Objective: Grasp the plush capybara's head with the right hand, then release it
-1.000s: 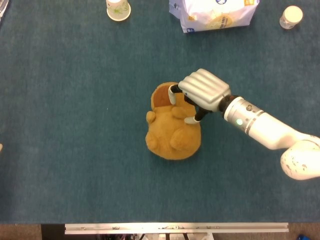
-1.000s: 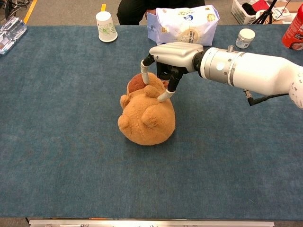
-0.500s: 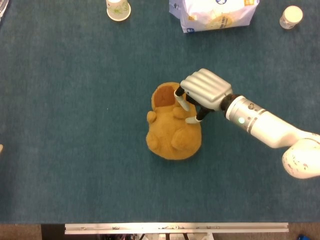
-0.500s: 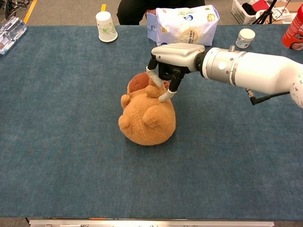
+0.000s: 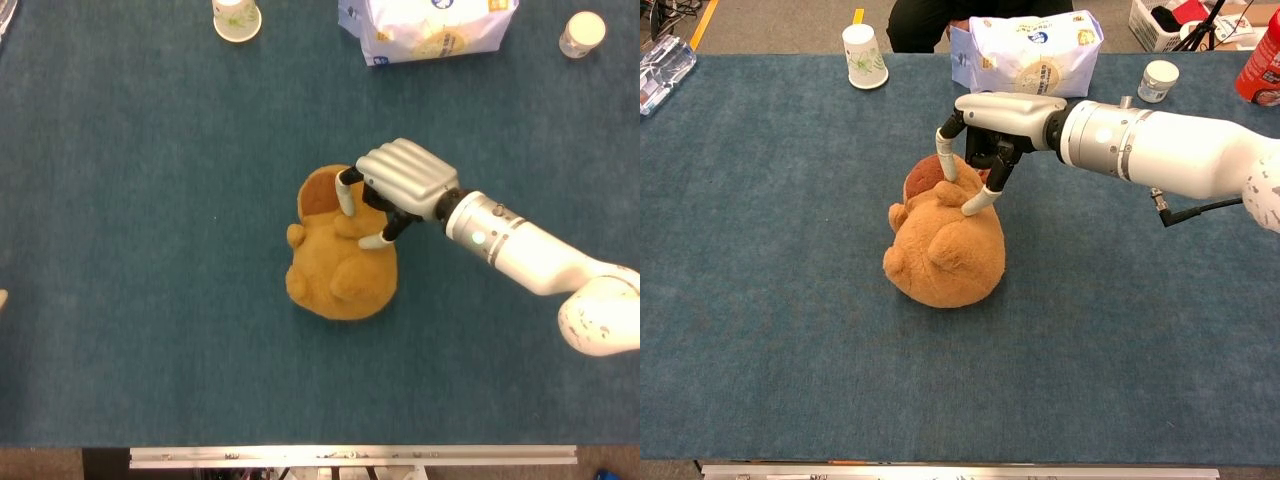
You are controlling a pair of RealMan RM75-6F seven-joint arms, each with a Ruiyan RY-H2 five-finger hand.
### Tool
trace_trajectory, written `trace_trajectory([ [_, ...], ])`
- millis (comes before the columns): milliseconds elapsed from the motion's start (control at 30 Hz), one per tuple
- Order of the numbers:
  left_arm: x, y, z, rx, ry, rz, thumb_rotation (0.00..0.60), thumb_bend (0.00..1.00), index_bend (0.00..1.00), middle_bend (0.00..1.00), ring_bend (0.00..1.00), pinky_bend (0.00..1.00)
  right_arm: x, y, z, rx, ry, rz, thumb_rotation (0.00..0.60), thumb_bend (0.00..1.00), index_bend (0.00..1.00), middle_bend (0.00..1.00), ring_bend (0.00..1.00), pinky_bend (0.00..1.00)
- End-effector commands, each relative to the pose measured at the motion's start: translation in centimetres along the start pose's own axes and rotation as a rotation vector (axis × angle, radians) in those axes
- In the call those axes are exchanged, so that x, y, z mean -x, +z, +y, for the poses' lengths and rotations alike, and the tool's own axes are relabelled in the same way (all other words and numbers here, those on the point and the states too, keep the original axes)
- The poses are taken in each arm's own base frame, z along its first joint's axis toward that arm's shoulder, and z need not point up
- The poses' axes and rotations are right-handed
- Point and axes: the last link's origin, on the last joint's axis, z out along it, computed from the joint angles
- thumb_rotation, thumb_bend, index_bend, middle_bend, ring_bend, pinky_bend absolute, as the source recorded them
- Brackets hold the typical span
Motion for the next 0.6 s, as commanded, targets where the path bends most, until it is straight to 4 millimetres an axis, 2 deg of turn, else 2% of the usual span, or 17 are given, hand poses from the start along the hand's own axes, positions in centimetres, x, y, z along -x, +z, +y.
trace_trajectory([
  [33, 0.0, 0.0, 0.0, -0.001, -0.001, 0.001, 0.600, 0.10, 0.55, 0.60, 0.47, 0.62, -0.1, 0.3, -0.2, 0.002, 0.067, -0.020, 0.600, 0.02, 0.55, 1.00, 1.00, 1.00],
  [600, 0.1, 0.0, 0.1, 0.001, -0.004, -0.003, 0.600, 0.10, 0.55, 0.60, 0.47, 0.62, -0.3, 0.3, 0.9, 0.040, 0.184, -0.027, 0.600, 0.02, 0.54, 1.00, 1.00, 1.00],
])
